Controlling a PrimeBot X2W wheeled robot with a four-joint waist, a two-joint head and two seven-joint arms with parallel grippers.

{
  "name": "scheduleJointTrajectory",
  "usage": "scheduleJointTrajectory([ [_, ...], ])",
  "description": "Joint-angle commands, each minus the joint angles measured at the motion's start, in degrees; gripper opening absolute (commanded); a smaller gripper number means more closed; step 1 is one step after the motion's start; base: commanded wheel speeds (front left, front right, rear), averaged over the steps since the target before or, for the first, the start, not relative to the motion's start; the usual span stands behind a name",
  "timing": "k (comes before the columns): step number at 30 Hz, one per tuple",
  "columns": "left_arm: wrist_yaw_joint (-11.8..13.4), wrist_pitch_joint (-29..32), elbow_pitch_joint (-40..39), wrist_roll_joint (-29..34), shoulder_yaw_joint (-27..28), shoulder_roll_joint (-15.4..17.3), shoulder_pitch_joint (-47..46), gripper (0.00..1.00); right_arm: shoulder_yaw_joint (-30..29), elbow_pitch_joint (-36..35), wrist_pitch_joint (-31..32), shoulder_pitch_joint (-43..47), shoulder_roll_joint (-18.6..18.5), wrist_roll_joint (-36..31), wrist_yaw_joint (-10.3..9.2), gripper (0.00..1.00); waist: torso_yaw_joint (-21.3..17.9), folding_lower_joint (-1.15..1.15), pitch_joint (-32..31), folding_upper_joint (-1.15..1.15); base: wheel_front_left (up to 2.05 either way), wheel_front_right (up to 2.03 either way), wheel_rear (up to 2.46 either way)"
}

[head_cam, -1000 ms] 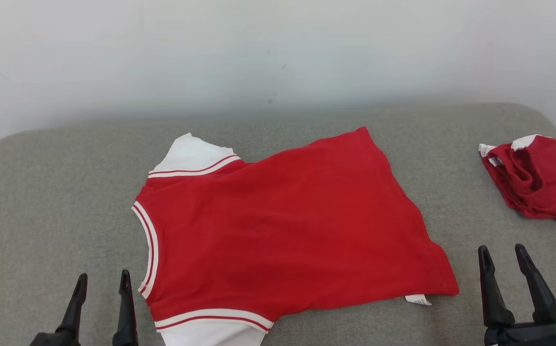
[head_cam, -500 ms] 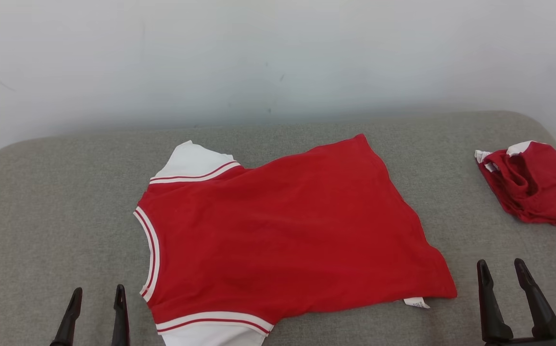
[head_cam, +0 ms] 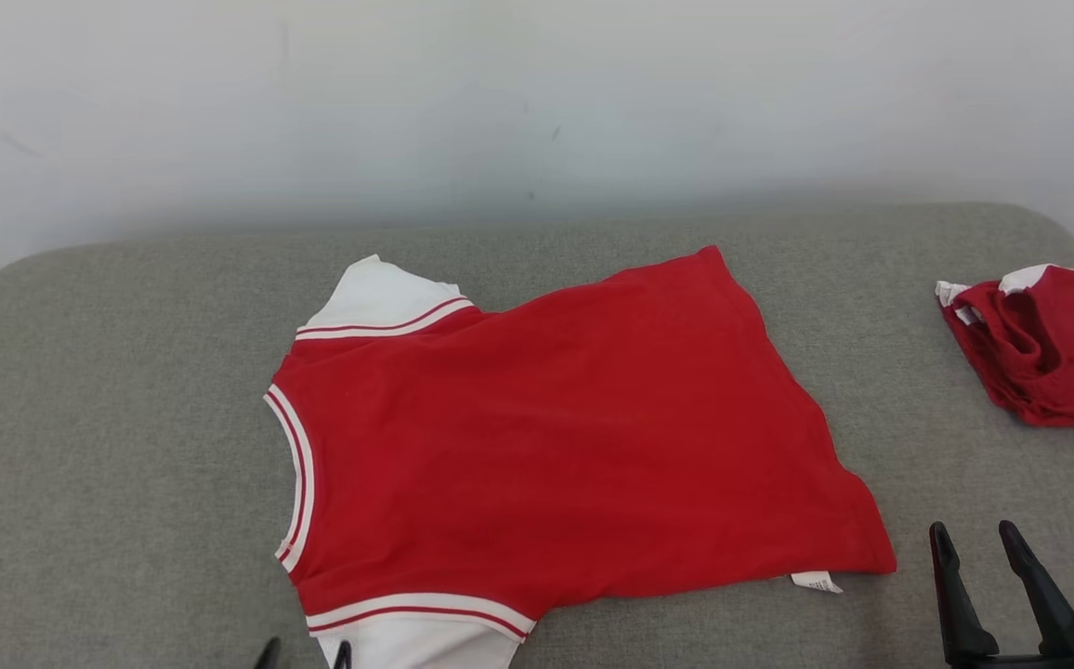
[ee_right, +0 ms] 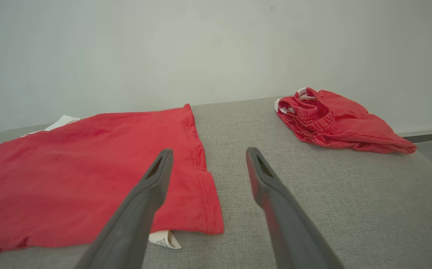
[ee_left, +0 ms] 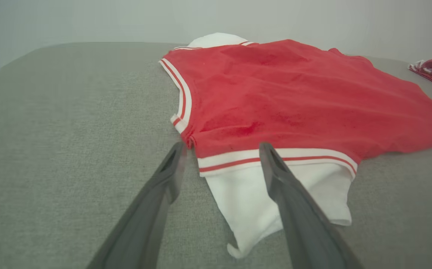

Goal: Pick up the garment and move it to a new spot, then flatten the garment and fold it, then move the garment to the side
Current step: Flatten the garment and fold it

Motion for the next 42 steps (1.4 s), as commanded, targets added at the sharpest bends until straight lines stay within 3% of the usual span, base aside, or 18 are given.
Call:
scheduleJointTrajectory([
  [1, -0.2, 0.3, 2.0, -0.5, -1.2, 0.0, 0.7, 1.00, 0.5, 2.3, 0.0, -1.7, -0.9, 0.9, -0.15, 1.00, 0.4, 0.00, 0.7, 0.00, 0.00, 0.00, 0.00],
  [18, -0.8, -0.1, 17.8, -4.5, -6.9, 0.2, -5.5, 1.00, 8.3, 23.9, 0.0, -13.6, -1.0, 4.6, -0.15, 1.00, 0.5, 0.00, 4.0, 0.00, 0.00, 0.00, 0.00],
  [29, -0.9, 0.2, 21.1, -7.9, -11.2, -0.6, -9.6, 1.00, 13.2, 34.4, 0.0, -19.9, 0.3, 7.6, -0.15, 1.00, 0.8, 0.00, 6.0, 0.00, 0.00, 0.00, 0.00],
  [30, -0.9, 0.2, 21.1, -8.2, -11.5, -0.7, -9.7, 0.63, 13.8, 35.6, 0.0, -20.0, 0.5, 8.3, -0.15, 0.51, 0.7, 0.00, 6.0, 0.00, 0.00, 0.00, 0.00],
  [31, -1.0, 0.2, 20.9, -8.7, -11.9, -0.8, -9.7, 0.35, 14.2, 35.9, 0.1, -20.4, 0.6, 9.0, -0.15, 0.03, 0.7, 0.00, 6.0, 0.00, 0.00, 0.00, 0.00],
  [32, -1.1, 0.2, 20.5, -9.2, -12.2, -0.8, -9.8, 0.00, 14.5, 35.9, 0.1, -20.8, 0.5, 9.4, -0.15, 0.00, 0.8, 0.00, 6.0, 0.00, 0.00, 0.00, 0.00],
  [37, -0.7, -0.2, 17.2, -11.5, -11.9, -0.4, -8.6, 0.00, 14.6, 32.4, 0.0, -20.2, -0.2, 11.9, -0.15, 0.00, 0.7, 0.00, 5.7, 0.00, 0.00, 0.00, 0.00],
  [42, -0.8, -0.3, 8.4, -14.8, -11.4, -0.2, -8.8, 0.00, 12.8, 22.8, 0.0, -17.6, -1.4, 13.7, -0.15, 0.00, 0.3, 0.00, 5.8, 0.00, 0.00, 0.00, 0.00],
])
